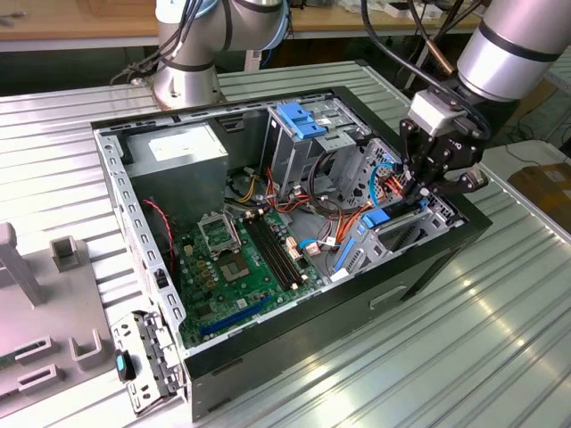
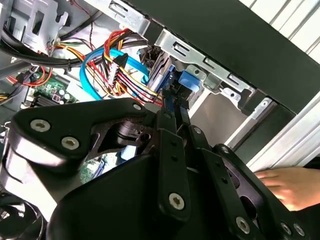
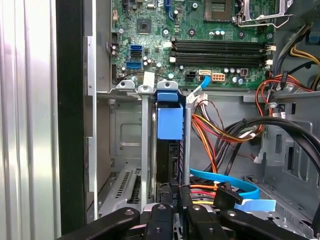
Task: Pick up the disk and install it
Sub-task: 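Insert the first disk wire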
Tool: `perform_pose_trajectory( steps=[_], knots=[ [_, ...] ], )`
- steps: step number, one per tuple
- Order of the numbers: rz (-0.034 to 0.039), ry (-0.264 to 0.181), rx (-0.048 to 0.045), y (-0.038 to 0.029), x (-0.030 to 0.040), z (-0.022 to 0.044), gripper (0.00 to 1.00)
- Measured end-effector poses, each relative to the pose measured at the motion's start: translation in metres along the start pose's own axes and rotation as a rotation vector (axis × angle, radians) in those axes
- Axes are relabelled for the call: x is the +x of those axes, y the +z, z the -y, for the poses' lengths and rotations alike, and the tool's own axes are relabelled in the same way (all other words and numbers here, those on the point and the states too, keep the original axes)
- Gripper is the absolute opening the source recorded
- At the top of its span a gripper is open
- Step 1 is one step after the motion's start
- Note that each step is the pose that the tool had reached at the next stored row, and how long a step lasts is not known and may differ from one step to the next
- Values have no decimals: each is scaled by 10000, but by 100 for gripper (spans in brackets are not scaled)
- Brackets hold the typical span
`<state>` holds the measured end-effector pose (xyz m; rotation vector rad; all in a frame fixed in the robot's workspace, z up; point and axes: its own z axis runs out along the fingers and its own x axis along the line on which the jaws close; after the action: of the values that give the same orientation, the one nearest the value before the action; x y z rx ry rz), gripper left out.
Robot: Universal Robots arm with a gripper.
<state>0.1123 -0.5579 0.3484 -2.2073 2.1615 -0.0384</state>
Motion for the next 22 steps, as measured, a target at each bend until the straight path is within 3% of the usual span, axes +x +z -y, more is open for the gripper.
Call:
perform_pose_trajectory(
  steps=[3, 6, 13, 16, 17, 19, 22],
  knots=[
    [1, 18, 0, 1, -10, 2, 17],
    [-16, 364, 7, 2, -11, 2, 17],
    [12, 278, 5, 19, -22, 1, 17],
    [84, 281, 6, 26, -22, 1, 17],
    [178, 285, 6, 39, -22, 0, 17],
    [269, 288, 7, 55, -22, -1, 17],
    [263, 289, 4, 114, 14, -5, 17]
  ],
)
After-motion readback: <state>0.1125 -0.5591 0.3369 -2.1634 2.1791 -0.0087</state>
